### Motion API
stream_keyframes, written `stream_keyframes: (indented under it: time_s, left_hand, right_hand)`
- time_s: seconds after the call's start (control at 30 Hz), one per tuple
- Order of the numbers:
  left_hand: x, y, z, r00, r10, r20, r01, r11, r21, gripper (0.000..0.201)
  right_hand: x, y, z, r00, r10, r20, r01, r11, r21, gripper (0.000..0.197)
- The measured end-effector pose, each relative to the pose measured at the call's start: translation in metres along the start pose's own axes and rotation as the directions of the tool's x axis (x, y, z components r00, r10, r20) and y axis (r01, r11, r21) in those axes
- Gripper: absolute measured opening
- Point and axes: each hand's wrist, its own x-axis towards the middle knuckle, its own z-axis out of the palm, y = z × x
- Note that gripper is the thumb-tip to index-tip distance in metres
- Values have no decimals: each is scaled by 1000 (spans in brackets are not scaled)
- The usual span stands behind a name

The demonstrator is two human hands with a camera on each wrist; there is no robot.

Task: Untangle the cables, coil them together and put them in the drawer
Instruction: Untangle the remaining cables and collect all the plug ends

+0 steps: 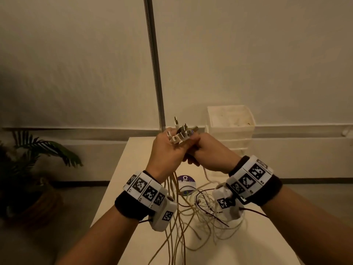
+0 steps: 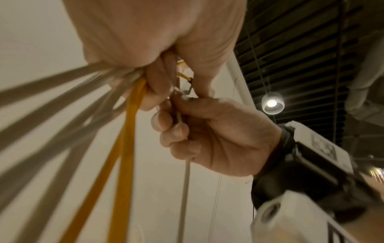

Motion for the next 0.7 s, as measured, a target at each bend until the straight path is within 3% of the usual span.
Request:
stream_keyframes:
  time_s: [0.1,0.13,0.23,0.33,0.4,0.43,0.53,0.63,0.7]
  left_hand:
    - [1,-6,0,992,15,-122,-12,1000,27,19]
    - [2,-6,-1,986,52,-160,-45,998,51,10]
    - [6,1,-11,962,76,-261,-78,997,5,15]
    - [11,1,-25,956,42,-289,-60,997,-54,54]
    - [9,4,-27,950,64,-306,-67,998,-2,71]
    - [8,7,-26,949,62,-308,-65,998,-1,72]
    - [7,18,-24,960,32,-279,-94,973,-211,45]
    - [10,24,-31,966,26,-257,-106,947,-304,49]
    - [12,26,-34,966,-34,-255,-65,928,-367,51]
  right_hand:
    - [-3,3,10,998,-62,5,62,998,19,28]
    - [-5,7,14,998,-61,-2,61,995,74,26]
    - [-15,34,28,1000,-21,18,16,972,233,21]
    - [-26,64,43,999,-16,51,1,963,269,19]
    - [-26,75,47,998,-42,56,28,974,225,17]
    - [-24,77,48,996,-52,69,37,979,203,16]
    - [-21,87,44,995,-33,93,14,980,199,13]
    - [-23,101,37,992,-32,121,14,990,142,7]
    - [-26,112,35,991,-48,122,39,997,70,15]
